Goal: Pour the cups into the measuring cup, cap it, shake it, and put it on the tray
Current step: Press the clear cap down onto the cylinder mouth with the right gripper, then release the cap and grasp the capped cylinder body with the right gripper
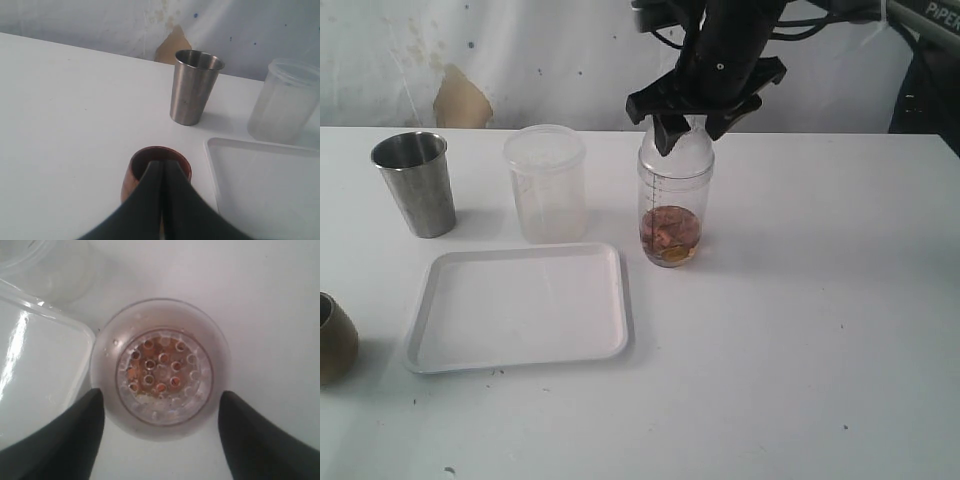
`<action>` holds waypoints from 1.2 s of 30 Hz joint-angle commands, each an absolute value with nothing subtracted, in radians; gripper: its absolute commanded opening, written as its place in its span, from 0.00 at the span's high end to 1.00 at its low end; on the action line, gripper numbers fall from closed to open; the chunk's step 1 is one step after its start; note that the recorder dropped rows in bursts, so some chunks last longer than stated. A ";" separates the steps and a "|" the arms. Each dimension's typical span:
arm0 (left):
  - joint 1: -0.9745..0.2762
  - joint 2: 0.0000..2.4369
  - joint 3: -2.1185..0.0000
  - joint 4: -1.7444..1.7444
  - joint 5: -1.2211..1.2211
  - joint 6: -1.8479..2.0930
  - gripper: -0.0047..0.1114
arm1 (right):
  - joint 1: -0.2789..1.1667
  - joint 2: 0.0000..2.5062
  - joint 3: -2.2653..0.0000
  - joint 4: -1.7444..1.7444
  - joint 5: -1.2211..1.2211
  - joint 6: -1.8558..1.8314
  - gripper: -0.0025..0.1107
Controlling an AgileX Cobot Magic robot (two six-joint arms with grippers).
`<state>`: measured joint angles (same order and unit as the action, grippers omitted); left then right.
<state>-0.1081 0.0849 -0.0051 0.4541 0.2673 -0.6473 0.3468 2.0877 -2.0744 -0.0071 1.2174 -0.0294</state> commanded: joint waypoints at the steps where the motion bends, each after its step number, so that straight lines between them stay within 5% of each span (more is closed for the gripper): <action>1: -0.112 0.081 0.000 0.458 0.263 -0.646 0.95 | 0.337 2.087 -2.071 -0.032 1.215 -0.022 0.44; 8: -0.112 0.081 0.000 0.458 0.263 -0.646 0.95 | 0.341 2.051 -2.071 -0.022 1.115 -0.024 0.36; 14: -0.112 0.081 0.000 0.458 0.263 -0.646 0.95 | 0.341 2.026 -2.034 0.000 1.030 -0.024 0.39; 18: -0.112 0.081 0.000 0.458 0.263 -0.646 0.95 | 0.341 1.960 -1.884 0.011 0.839 -0.020 0.47; 36: -0.112 0.081 0.000 0.458 0.263 -0.646 0.95 | 0.352 1.797 -1.208 0.008 -0.095 0.000 0.46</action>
<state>-0.1081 0.0849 -0.0051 0.4541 0.2673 -0.6473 0.3486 1.8075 -1.2613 0.0072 0.0093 0.0000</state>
